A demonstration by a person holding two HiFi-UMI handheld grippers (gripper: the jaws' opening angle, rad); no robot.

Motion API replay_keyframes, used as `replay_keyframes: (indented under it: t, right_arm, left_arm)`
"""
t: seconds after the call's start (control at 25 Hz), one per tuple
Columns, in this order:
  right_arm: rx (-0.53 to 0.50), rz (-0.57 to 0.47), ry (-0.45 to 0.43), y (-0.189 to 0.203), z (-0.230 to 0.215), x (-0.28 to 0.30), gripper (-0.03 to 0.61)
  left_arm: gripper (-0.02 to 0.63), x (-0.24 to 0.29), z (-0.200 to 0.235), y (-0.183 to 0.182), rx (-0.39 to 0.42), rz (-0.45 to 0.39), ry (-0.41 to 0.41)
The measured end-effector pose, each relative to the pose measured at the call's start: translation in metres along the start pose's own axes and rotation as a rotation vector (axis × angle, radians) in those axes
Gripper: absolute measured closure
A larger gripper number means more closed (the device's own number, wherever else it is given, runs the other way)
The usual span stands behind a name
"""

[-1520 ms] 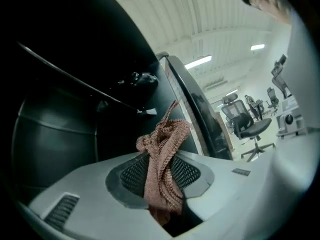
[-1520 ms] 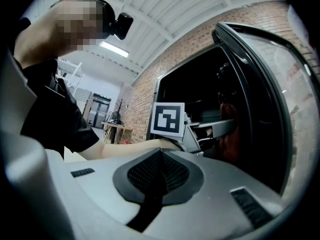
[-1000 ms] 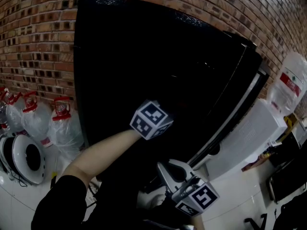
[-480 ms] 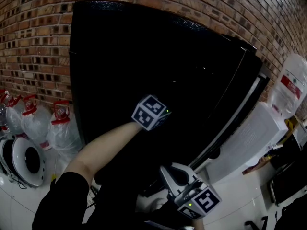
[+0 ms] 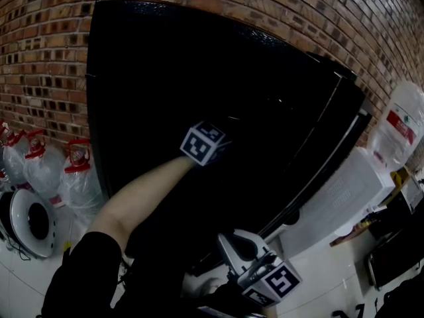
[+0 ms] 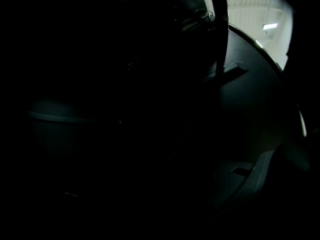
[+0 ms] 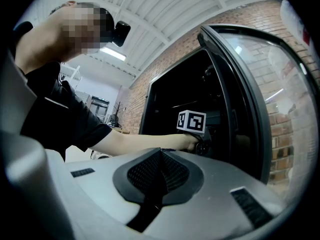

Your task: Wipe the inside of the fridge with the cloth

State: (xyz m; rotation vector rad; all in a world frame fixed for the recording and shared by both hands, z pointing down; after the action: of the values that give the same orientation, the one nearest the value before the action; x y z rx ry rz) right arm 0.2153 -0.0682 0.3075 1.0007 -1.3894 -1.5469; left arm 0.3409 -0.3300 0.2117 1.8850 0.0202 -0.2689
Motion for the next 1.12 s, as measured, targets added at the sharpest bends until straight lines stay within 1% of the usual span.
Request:
replay_keyframes:
  t: [0.2,0.64,0.8,0.96,1.04,1.12]
  right_arm:
    - [0.005,-0.002,-0.003,0.002,-0.007,0.001,0.572]
    - [0.017,-0.002,0.000,0.004,-0.016,0.001,0.572]
    - [0.026,0.003,0.003,0.006,-0.018,-0.001,0.572]
    - [0.028,-0.010,-0.003,0.003,-0.017,0.006,0.572]
    - [0.029,-0.016,-0.013,0.001,-0.015,0.009,0.572]
    - [0.028,-0.024,-0.027,-0.002,-0.014,0.012,0.573]
  left_arm:
    - [0.482,0.010,0.016,0.008,-0.060,0.015,-0.016]
    - [0.482,0.033,0.046,0.023,-0.119,0.067,-0.101]
    - [0.483,0.033,0.043,0.022,-0.082,0.074,-0.158]
    - [0.482,0.023,0.038,0.018,-0.075,0.067,-0.219]
    - [0.482,0.011,0.028,0.012,-0.052,0.048,-0.258]
    - [0.482,0.000,0.018,0.002,-0.003,0.008,-0.282]
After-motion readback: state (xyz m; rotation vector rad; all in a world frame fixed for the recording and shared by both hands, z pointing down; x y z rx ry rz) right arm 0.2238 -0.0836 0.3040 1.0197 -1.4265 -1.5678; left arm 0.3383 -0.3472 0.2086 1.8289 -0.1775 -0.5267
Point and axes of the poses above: the fingertips, and each gripper's own axes: x forward along the fingers, z to its left, y out of its underside, the point moved 5 cm from there along -x, backward along the fingers, and after that the axes turned 2 degrees about x, right-handed, at the moved point
